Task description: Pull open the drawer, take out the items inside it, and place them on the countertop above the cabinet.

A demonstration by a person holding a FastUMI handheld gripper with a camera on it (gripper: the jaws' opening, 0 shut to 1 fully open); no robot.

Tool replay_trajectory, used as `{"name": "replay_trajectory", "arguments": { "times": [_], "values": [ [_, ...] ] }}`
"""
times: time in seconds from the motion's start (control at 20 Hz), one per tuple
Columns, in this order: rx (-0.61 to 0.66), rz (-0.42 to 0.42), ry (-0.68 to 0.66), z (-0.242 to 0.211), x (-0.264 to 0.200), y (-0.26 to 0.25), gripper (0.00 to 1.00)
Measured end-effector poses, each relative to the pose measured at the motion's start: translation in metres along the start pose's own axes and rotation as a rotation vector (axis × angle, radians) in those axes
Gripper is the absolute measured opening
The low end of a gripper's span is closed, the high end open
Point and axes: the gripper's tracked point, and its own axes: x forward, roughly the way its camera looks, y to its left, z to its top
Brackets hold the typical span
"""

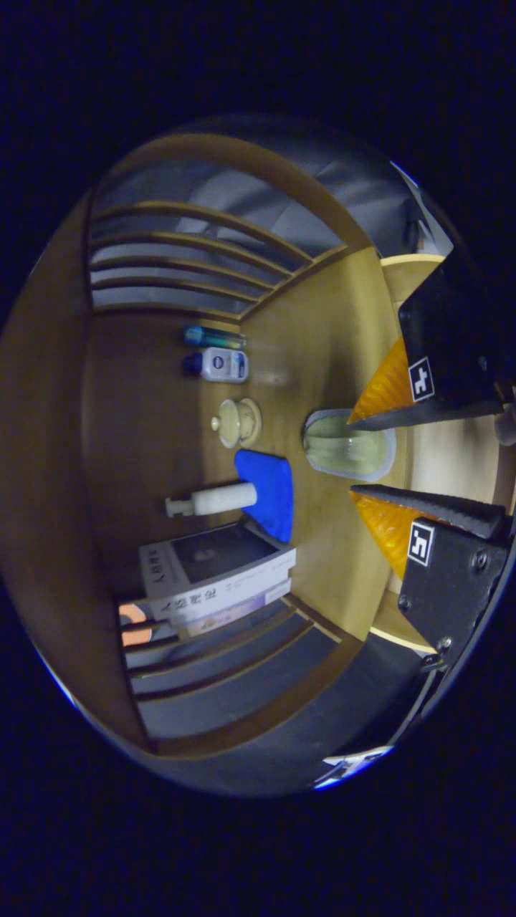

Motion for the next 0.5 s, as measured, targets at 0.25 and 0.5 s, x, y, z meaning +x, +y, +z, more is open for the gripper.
{"name": "replay_trajectory", "arguments": {
  "times": [0.25,0.5],
  "values": [
    [-0.010,-0.024,-0.220,-0.024,-0.058,-0.009,0.67],
    [-0.022,-0.023,-0.363,-0.082,-0.107,-0.009,1.00]
  ]
}}
